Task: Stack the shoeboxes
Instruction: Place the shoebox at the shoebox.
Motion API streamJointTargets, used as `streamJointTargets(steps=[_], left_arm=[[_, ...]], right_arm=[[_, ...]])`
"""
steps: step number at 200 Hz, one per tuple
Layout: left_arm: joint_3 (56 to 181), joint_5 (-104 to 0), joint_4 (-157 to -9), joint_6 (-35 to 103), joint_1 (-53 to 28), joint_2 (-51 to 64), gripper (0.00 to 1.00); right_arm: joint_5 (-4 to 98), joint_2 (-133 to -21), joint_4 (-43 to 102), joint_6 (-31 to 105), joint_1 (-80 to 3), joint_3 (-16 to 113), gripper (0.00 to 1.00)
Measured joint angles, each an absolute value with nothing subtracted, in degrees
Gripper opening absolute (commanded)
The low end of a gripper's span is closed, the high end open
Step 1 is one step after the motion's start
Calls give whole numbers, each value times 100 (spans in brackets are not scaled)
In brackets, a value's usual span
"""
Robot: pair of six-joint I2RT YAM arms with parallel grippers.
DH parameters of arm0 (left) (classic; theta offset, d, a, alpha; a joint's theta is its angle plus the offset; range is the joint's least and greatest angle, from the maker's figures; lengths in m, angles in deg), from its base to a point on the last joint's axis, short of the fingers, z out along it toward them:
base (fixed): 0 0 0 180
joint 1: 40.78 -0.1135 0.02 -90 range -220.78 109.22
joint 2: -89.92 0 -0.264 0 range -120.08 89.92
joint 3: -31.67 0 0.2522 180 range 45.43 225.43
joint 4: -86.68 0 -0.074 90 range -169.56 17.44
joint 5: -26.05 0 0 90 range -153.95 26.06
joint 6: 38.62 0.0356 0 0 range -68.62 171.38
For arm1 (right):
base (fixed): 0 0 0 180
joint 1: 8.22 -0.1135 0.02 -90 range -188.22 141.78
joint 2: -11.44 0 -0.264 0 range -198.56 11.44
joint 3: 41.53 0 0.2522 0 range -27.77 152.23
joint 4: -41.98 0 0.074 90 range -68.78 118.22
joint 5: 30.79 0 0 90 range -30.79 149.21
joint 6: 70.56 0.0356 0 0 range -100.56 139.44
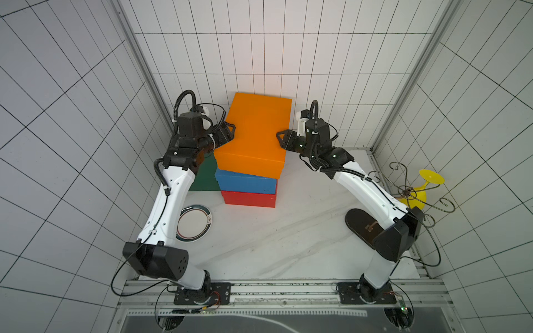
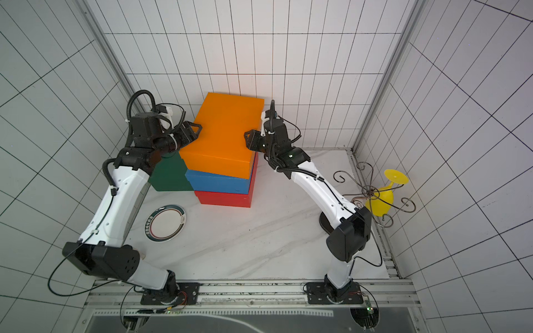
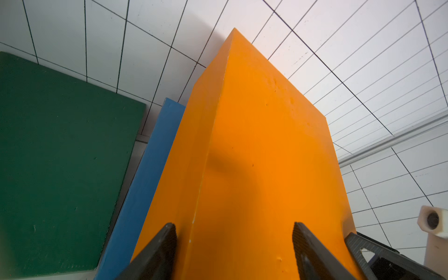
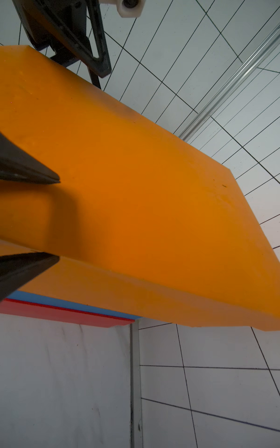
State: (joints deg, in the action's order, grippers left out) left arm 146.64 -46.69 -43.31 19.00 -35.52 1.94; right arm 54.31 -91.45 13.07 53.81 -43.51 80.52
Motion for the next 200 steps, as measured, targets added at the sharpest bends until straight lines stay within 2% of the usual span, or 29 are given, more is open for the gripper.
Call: streamJointTargets(steps=[63, 105, 147, 169, 200], left_arm=[[14564, -4162, -4720, 1590, -3963, -29, 81], [14319, -3862, -4976, 1446, -4254, -23, 86], [14037, -3587, -5098, 1376, -4503, 163, 89], [13912, -3493, -5081, 1380, -4665, 340, 89], [13515, -3421, -5083, 1382, -5015, 707, 88]], right_arm=[[5024, -9623, 1261, 5346, -4272, 8542, 50], [4543, -9687, 1320, 5208, -4278, 8548, 69], [4178, -9647, 1350, 5099, -4283, 8537, 77], [4062, -9394, 1435, 5057, -4230, 8369, 79], [3986, -8375, 1790, 5049, -4025, 7337, 80]])
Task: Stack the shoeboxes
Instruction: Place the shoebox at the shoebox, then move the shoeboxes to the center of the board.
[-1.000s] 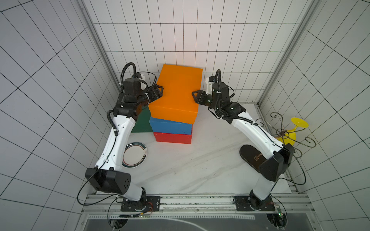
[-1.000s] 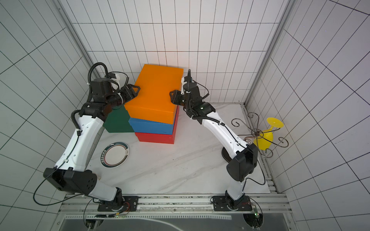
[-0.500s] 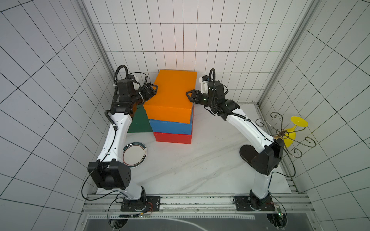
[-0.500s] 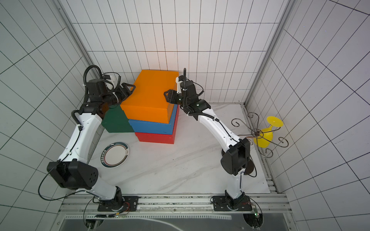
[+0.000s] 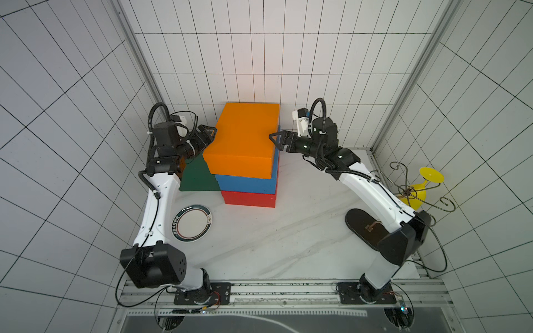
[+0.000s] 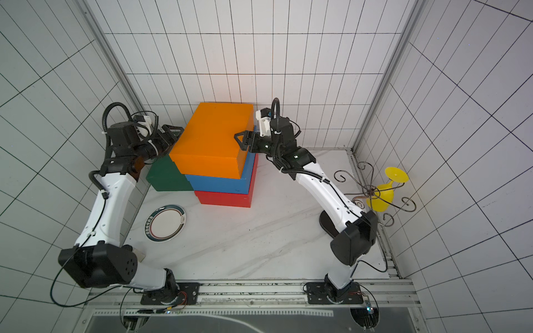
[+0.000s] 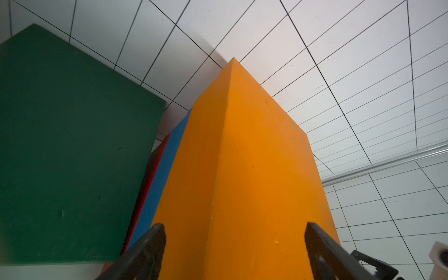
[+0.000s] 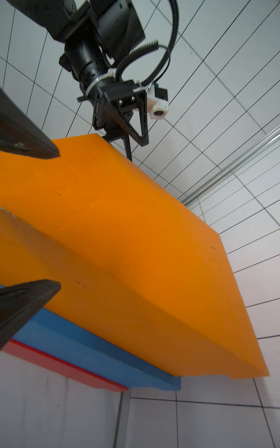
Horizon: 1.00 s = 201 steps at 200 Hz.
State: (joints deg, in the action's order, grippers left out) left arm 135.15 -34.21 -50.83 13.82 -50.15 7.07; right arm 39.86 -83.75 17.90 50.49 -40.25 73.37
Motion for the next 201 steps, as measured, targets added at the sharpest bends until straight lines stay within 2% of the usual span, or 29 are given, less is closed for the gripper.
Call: streamJointTargets(steps=[9, 24, 41, 54, 79, 103, 125, 201], left_arm=[[13401, -3406, -5087, 1389, -5119, 786, 82], [13134, -3397, -5120, 1354, -5292, 930, 64], [12787, -3390, -5144, 1393, -5425, 1070, 49], [12492, -3388, -5153, 1380, -5509, 1153, 41], [11956, -3386, -5148, 1354, -5629, 1212, 18], [11567, -3388, -5127, 1391, -5648, 1212, 7], [11338, -3401, -5105, 1417, -5648, 1214, 2], [10852, -3508, -5157, 1430, -5648, 967, 0]], right_arm=[[3975, -8054, 1901, 5049, -3916, 6994, 78], [3977, -7613, 2067, 5055, -3767, 6465, 73], [3993, -7241, 2209, 5049, -3616, 5925, 60], [4001, -7077, 2270, 5027, -3575, 5611, 39], [3999, -6935, 2301, 4961, -3561, 5149, 0], [3982, -6933, 2297, 4933, -3561, 4835, 0], [3892, -6950, 2343, 4931, -3561, 4470, 0], [3601, -7713, 2664, 4961, -3623, 3775, 0]])
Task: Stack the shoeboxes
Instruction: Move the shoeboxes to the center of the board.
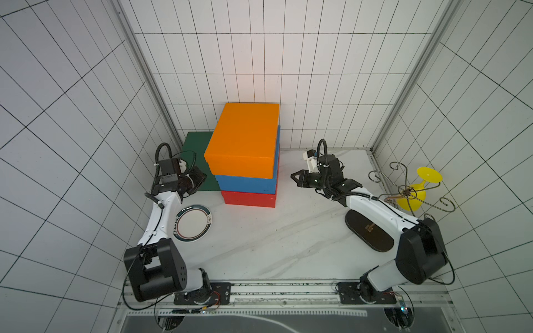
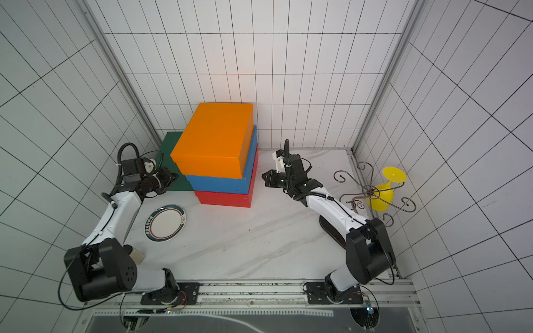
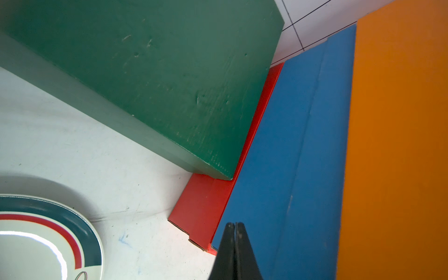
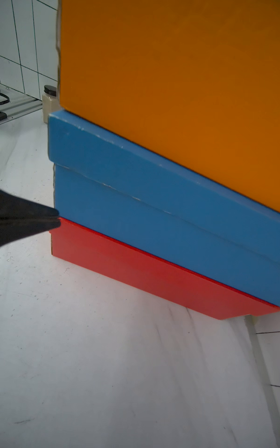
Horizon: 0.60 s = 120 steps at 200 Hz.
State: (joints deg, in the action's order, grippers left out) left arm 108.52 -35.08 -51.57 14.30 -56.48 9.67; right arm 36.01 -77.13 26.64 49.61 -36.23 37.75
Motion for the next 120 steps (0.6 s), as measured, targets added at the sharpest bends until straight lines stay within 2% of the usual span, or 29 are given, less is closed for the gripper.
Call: streamJointTargets(steps=[49, 97, 120], left_arm=[[10387, -3642, -5325, 1380, -5561, 522, 0], [10369, -3952, -5581, 1343, -4809, -104, 0], [10369, -4004, -5714, 1317, -4759, -342, 0]], right_arm=[[3477, -8493, 2941, 4963, -3765, 3772, 0], [3416, -9160, 3073, 4996, -3833, 3772, 0], [3365, -9313, 3243, 5029, -3833, 3775, 0]])
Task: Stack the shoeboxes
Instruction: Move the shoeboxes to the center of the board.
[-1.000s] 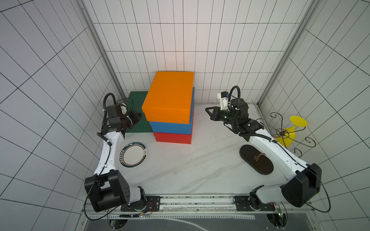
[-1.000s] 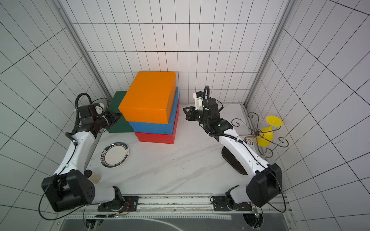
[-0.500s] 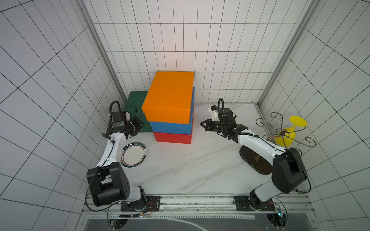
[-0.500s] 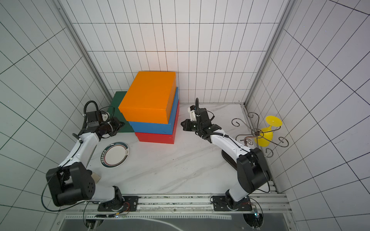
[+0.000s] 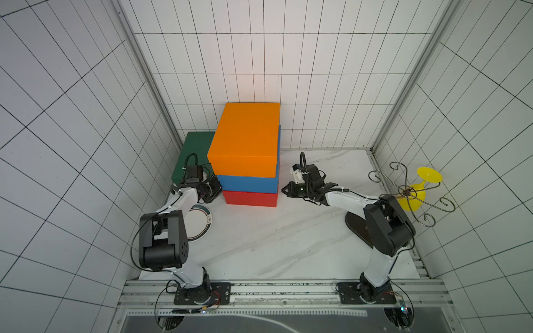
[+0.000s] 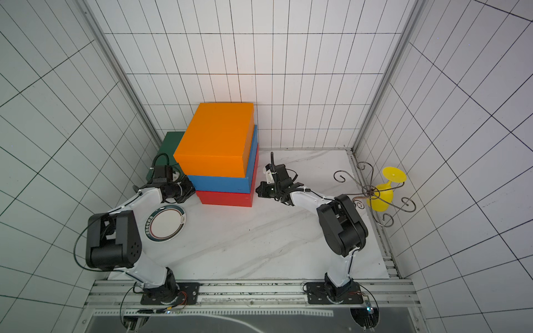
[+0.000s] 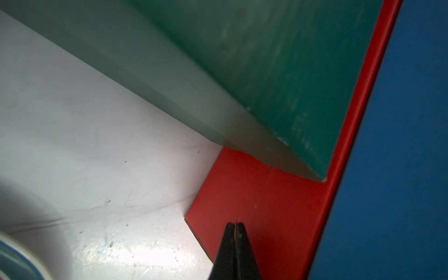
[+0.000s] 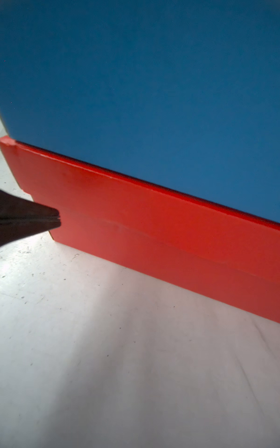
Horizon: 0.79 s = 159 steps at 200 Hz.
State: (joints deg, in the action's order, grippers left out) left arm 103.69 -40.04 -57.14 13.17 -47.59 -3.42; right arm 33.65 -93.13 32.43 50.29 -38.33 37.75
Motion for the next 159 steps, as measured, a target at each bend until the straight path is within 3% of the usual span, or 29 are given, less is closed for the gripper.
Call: streamJointTargets(steps=[110, 159], left_arm=[[10334, -4324, -6462, 1041, -4212, -742, 0], [10337, -4581, -6523, 899, -3791, -761, 0]], right_arm=[[3566, -9691, 3735, 5272, -3782, 3759, 0], [3990, -9223, 3868, 5326, -3747, 3169, 0]])
